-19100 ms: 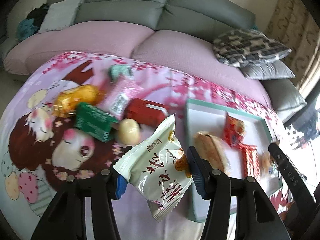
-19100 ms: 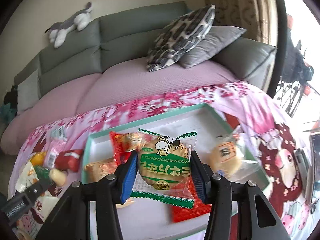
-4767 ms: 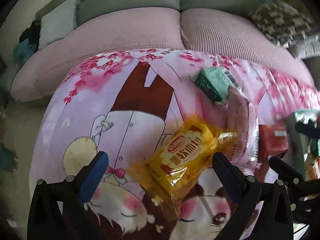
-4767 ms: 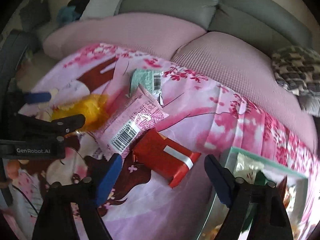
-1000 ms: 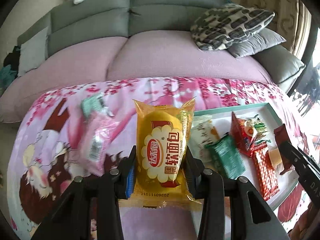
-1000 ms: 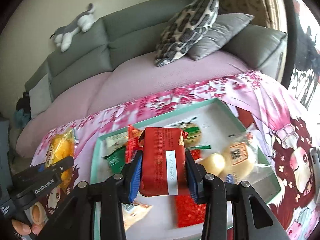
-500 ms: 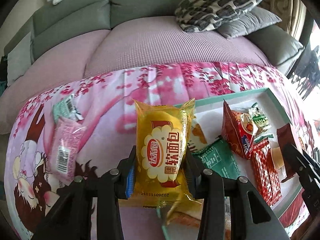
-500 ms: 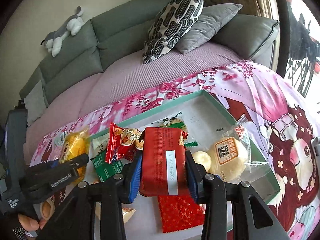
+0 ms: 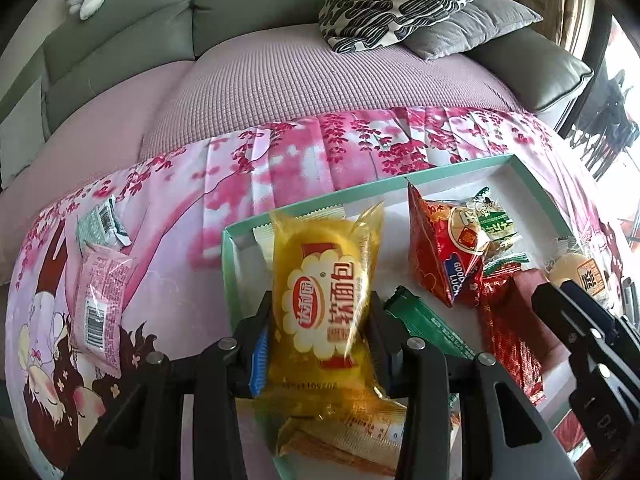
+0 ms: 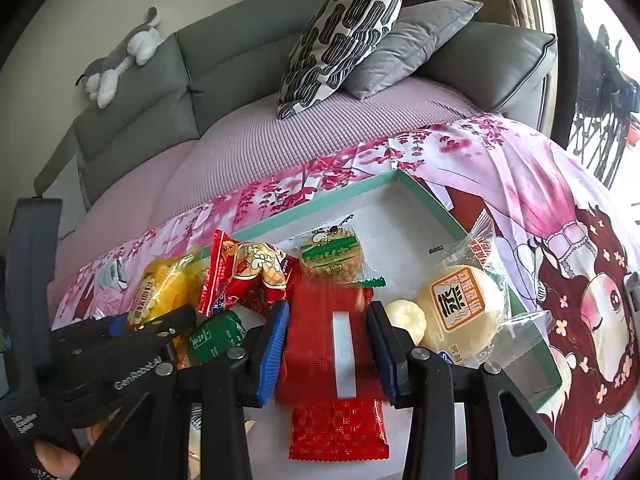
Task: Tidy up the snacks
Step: 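Open both grippers to drop the yellow bag and red box into the tray, then move both open grippers back over the remaining snacks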
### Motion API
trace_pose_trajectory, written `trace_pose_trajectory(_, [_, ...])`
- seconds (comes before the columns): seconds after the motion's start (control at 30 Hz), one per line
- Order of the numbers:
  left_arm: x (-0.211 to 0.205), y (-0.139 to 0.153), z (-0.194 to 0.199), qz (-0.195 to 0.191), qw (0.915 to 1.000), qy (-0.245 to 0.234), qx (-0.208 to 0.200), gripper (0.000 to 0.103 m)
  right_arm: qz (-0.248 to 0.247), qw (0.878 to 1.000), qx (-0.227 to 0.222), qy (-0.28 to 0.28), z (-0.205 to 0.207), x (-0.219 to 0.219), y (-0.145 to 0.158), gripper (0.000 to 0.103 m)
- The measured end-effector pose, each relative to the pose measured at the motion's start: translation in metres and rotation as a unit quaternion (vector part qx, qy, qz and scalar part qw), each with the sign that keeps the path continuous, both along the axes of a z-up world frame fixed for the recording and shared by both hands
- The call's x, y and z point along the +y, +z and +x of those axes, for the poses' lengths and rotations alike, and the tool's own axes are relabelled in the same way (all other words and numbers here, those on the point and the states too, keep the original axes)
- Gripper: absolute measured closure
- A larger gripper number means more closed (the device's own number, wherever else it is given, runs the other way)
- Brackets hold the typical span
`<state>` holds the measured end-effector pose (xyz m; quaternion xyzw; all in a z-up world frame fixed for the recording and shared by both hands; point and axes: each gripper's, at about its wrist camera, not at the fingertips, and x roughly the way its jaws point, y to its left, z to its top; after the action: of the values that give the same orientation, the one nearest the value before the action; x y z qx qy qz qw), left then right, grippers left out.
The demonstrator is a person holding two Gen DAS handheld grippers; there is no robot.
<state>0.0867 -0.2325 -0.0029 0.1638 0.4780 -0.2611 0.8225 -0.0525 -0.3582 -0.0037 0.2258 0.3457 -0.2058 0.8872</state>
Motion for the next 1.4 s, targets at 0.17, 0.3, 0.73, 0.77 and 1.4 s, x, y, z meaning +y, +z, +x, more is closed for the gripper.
trace_pose_trajectory(0.17, [0.01,0.011,-0.006,-0.014,0.9999,0.001,-0.001,0.043,-0.011,1.0,0.006,-0.003,0.0,0.002,0.003,0.06])
trace_pose_trajectory(0.3, [0.02,0.024,-0.012,-0.029,0.9995,0.008,-0.007,0.038,-0.014,1.0,0.003,0.0,-0.002,0.005,0.01,0.06])
trace_pose_trajectory(0.73, [0.084,0.023,-0.004,-0.034,0.9908,0.129,-0.022,0.017,-0.026,0.999,0.045,0.013,0.005,0.016,0.01,0.017])
trace_pose_trajectory(0.77, [0.087,0.022,-0.002,-0.036,0.9896,0.138,-0.02,0.017,-0.027,0.998,0.047,0.014,0.005,0.017,0.01,0.013])
trace_pose_trajectory(1.4, [0.125,0.025,0.002,-0.051,0.9825,0.175,-0.04,0.005,-0.046,0.997,0.053,0.027,0.014,0.028,0.007,0.0])
